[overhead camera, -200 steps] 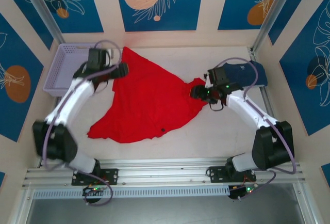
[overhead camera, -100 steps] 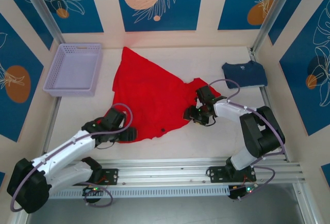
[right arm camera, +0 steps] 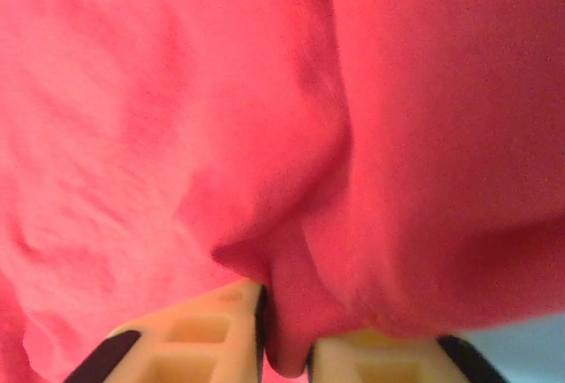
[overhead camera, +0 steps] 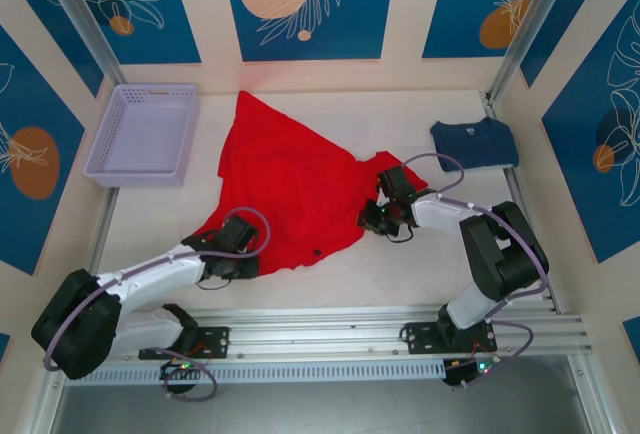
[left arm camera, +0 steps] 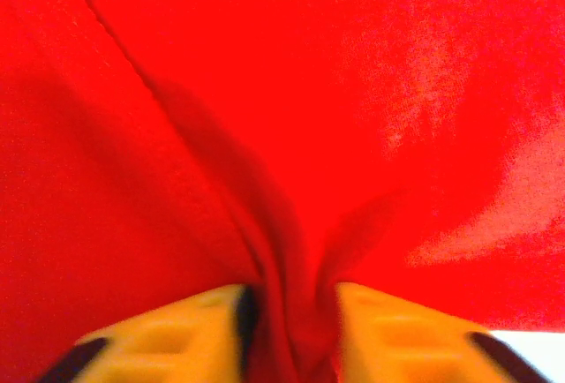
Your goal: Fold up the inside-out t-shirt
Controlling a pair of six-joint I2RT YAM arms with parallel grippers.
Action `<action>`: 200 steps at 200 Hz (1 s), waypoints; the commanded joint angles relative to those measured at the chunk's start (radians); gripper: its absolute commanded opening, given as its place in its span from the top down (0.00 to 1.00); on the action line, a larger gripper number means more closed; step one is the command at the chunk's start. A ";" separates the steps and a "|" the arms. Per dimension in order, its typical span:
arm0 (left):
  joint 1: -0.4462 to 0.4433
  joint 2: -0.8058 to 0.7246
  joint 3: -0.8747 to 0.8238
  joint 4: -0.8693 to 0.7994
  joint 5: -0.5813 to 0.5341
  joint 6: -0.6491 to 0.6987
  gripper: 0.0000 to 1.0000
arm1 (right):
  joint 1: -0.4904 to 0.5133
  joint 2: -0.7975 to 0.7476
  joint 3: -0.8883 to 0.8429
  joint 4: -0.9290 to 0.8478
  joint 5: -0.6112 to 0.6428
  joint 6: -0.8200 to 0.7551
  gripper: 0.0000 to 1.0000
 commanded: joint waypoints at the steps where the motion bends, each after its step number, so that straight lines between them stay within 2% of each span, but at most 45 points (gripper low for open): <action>1: -0.014 -0.008 -0.057 -0.005 -0.025 -0.017 0.88 | 0.003 -0.079 -0.027 0.051 0.010 0.019 0.92; 10: -0.013 -0.038 -0.056 0.003 -0.034 -0.013 1.00 | 0.001 -0.122 -0.030 0.050 0.013 0.015 0.97; 18: -0.013 -0.084 -0.048 0.005 -0.048 -0.007 1.00 | -0.002 -0.169 -0.032 0.046 0.019 0.011 1.00; 35: -0.014 -0.226 0.023 -0.022 -0.105 0.028 1.00 | -0.010 -0.302 -0.015 0.021 0.026 -0.027 1.00; 57: -0.014 -0.402 0.200 -0.045 -0.213 0.118 1.00 | -0.017 -0.493 0.070 -0.065 0.090 -0.115 1.00; 75: -0.013 -0.466 0.355 -0.023 -0.289 0.216 1.00 | -0.025 -0.612 0.170 -0.118 0.135 -0.176 1.00; 110: -0.013 -0.369 0.721 -0.021 -0.345 0.421 1.00 | -0.021 -0.687 0.424 -0.195 0.165 -0.254 1.00; 157: -0.015 -0.220 1.132 -0.024 -0.293 0.574 1.00 | -0.003 -0.700 0.709 -0.256 0.140 -0.314 1.00; 200: -0.014 -0.155 1.407 -0.052 -0.223 0.648 1.00 | 0.002 -0.718 0.892 -0.282 0.059 -0.319 1.00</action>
